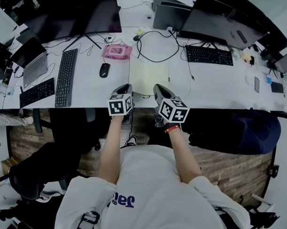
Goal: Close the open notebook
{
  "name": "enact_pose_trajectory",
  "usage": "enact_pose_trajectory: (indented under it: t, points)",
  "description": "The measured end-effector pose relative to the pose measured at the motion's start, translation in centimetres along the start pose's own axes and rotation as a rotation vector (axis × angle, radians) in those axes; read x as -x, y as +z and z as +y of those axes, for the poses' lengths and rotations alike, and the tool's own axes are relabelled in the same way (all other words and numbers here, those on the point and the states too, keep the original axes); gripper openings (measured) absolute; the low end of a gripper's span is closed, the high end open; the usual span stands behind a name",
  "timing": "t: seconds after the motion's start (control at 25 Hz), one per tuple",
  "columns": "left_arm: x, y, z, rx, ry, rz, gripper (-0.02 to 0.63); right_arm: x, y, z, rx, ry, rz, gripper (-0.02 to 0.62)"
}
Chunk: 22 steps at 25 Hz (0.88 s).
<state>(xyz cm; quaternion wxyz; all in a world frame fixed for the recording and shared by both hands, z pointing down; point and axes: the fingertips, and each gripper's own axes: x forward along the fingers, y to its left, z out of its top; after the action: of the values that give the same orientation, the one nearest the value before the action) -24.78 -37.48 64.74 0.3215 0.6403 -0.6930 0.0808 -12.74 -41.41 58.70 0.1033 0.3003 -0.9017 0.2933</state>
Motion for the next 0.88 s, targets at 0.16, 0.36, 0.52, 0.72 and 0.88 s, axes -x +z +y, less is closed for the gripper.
enact_pose_trajectory:
  t: [0.16, 0.36, 0.52, 0.72, 0.88]
  points:
    - [0.1, 0.5, -1.5, -0.030, -0.012, -0.016, 0.048, 0.6, 0.3, -0.2, -0.001, 0.003, -0.006, 0.015]
    - [0.0, 0.9, -3.1, -0.049, -0.028, -0.026, 0.048, 1.4, 0.7, -0.7, -0.008, 0.001, -0.020, 0.015]
    - [0.0, 1.1, -4.3, -0.070, -0.037, -0.029, 0.048, 2.2, 1.3, -1.2, -0.021, -0.009, -0.036, 0.015]
    - [-0.3, 1.4, -5.9, -0.103, -0.055, -0.026, 0.049, 3.0, 1.8, -1.8, -0.035, -0.023, -0.060, 0.015]
    - [-0.7, 1.6, -7.2, -0.123, -0.072, -0.035, 0.049, 3.6, 1.8, -2.6, -0.049, -0.040, -0.073, 0.015]
